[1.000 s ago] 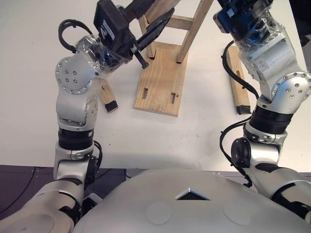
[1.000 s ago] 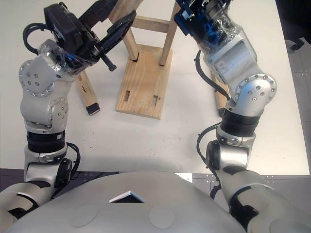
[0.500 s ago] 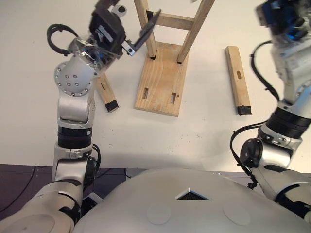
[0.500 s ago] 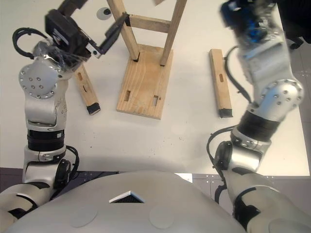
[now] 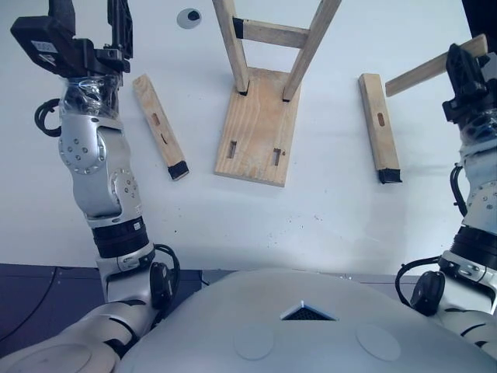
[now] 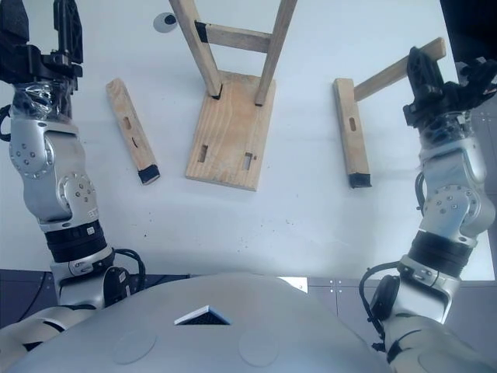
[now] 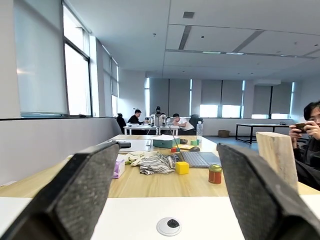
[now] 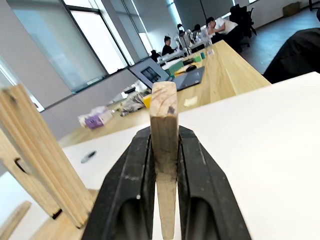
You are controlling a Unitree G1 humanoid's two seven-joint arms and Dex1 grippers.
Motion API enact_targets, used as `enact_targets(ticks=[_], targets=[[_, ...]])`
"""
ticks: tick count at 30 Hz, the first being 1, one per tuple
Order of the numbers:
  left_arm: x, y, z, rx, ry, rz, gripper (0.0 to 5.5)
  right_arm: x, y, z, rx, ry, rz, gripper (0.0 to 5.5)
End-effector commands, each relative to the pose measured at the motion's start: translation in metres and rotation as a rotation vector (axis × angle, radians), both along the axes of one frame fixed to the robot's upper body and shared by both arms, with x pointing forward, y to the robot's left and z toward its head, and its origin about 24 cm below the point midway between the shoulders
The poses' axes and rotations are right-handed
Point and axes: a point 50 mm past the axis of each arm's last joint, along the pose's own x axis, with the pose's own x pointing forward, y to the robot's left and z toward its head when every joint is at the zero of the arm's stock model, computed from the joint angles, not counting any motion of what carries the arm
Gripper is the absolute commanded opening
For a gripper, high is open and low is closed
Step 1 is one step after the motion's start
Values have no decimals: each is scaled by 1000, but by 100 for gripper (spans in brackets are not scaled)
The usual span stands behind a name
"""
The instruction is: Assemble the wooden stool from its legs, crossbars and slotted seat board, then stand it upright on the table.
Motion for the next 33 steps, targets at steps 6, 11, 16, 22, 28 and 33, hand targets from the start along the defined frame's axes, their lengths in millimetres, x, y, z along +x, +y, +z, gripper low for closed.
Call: enact_targets(ticks=[6, 11, 16, 22, 28, 33], targets=[[0, 1, -1, -11, 12, 9, 355, -15, 1, -30, -31, 123, -6, 38], [-1, 1, -2, -9, 23, 12, 355, -14, 5, -36, -102, 154, -9, 38], [0, 0, -3, -7, 36, 16, 355, -11, 17, -33, -397, 116, 74, 38], [0, 0, -6, -1, 54, 25, 355, -14, 27, -43, -425, 122, 84, 38], [2, -1, -7, -1, 69, 17, 355, -21, 23, -61, -456, 250, 60, 38], [2, 0, -8, 0, 77, 16, 355, -25, 21, -62, -439, 259, 32, 38]])
